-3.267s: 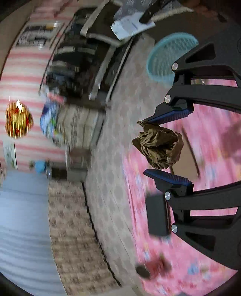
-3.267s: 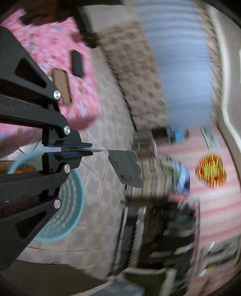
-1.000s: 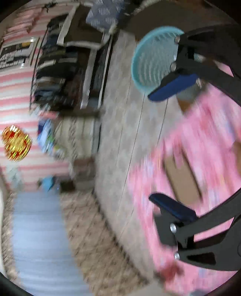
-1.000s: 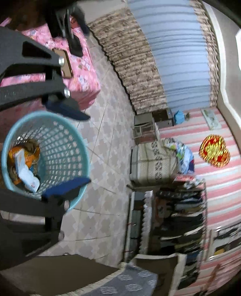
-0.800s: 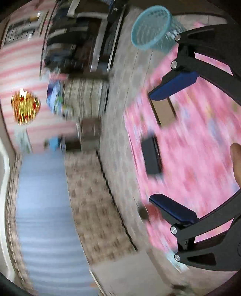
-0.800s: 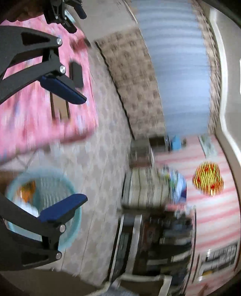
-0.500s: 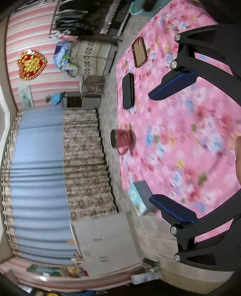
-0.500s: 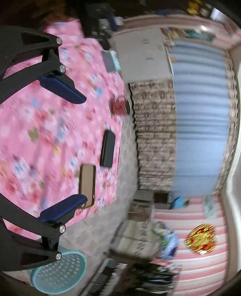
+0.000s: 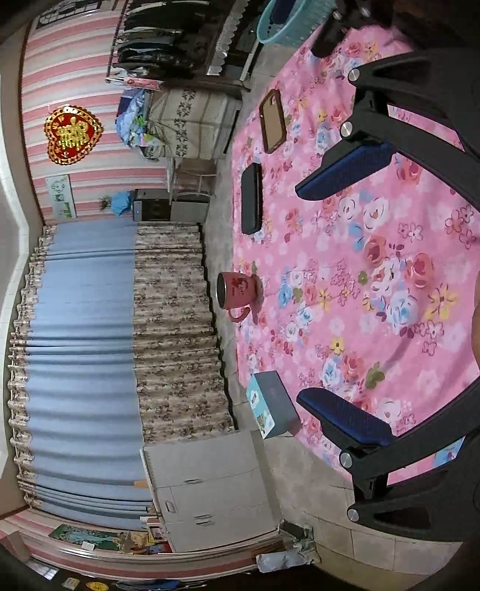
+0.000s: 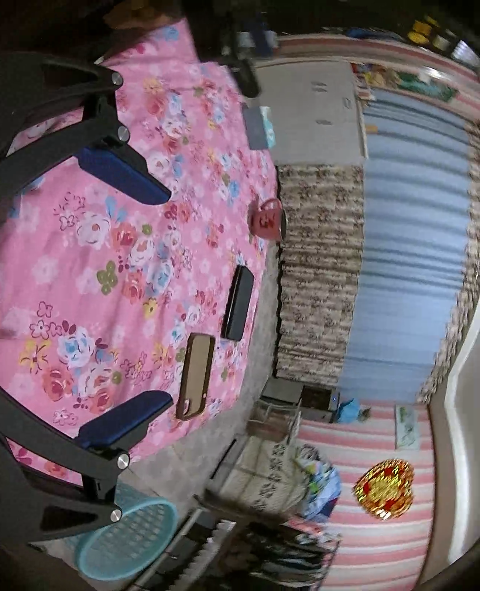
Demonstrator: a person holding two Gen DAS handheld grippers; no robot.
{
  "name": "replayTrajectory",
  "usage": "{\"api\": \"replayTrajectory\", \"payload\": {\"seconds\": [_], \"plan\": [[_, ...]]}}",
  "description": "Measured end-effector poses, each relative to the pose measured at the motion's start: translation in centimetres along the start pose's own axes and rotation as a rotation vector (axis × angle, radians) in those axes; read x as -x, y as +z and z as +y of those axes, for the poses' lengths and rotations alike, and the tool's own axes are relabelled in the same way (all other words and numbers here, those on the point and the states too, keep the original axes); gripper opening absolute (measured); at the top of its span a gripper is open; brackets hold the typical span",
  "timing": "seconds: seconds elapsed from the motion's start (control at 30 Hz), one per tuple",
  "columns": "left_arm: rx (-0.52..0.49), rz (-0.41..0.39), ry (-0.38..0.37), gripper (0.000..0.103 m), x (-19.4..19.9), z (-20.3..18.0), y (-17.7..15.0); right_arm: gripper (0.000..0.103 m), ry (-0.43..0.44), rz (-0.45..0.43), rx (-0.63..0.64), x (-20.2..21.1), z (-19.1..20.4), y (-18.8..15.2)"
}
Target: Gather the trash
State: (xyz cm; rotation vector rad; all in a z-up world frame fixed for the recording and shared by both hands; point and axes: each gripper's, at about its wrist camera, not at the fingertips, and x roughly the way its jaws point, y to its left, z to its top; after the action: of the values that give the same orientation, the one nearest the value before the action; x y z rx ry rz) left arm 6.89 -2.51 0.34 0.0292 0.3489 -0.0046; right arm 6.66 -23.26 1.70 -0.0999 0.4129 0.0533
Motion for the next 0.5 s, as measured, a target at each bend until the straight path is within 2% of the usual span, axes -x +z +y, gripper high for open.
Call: {"api": "replayTrajectory", "payload": {"seconds": [0.2,0.5], "plan": [[-0.038,-0.002,0.003,0.098,0.0,-1.1,-0.1,0.098,0.01,0.029,-0.092,-0.8,-1.4,-0.1],[-0.023,0.005,-0.01,0.098,-0.1,-1.4,0.0,0.098,-0.004,0.017,-0.06,-0.7,-0.8,-0.1]]}}
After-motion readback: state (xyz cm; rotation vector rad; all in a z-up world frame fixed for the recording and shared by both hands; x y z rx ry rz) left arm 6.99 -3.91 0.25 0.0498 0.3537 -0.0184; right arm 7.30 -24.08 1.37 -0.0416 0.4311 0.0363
